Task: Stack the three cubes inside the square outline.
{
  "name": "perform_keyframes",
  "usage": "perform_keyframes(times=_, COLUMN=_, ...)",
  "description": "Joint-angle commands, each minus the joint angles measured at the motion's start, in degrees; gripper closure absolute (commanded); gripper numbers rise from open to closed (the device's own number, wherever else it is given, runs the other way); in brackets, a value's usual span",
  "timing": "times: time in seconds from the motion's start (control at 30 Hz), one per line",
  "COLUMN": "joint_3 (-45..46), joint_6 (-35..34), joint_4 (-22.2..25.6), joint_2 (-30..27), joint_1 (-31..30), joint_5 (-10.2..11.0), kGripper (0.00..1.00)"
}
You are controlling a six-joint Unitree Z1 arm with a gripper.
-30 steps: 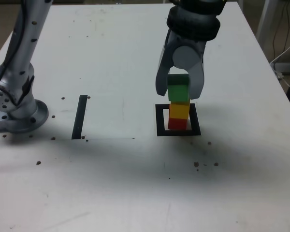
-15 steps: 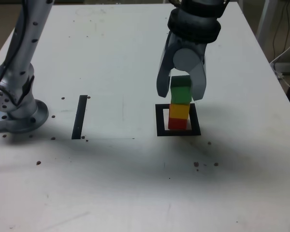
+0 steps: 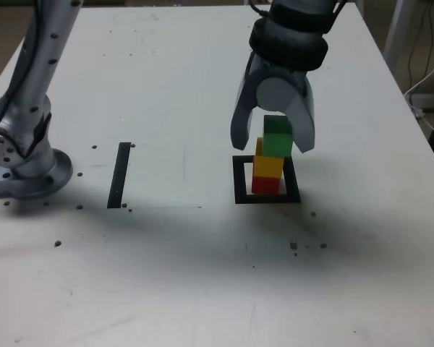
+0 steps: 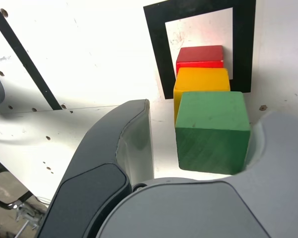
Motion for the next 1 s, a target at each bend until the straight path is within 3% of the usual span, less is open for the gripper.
perform_keyframes(times=0.0, joint_3=0.3, joint_6=0.1, joint_4=1.7, joint_2=0.3, joint_1=0.0, joint_5=-0.3, kGripper=0.0)
perform_keyframes(times=0.13, joint_3=0.2, joint_6=0.1, joint_4=1.7, joint_2=-0.7, joint_1=-0.1, joint_5=0.3, kGripper=0.0)
perform_keyframes(times=0.37, joint_3=1.9, joint_6=-1.0, joint_4=1.8, joint_2=-8.2, joint_1=-0.5, joint_5=4.3, kGripper=0.0)
perform_keyframes(times=0.6, joint_3=8.5, joint_6=-1.3, joint_4=1.7, joint_2=-15.4, joint_1=-0.4, joint_5=5.2, kGripper=0.0)
perform_keyframes(times=0.83, joint_3=20.5, joint_6=-2.2, joint_4=0.0, joint_2=-23.0, joint_1=-0.3, joint_5=7.5, kGripper=0.0)
perform_keyframes(times=0.97, joint_3=32.2, joint_6=-3.0, joint_4=-4.8, joint_2=-28.7, joint_1=0.5, joint_5=8.2, kGripper=0.0)
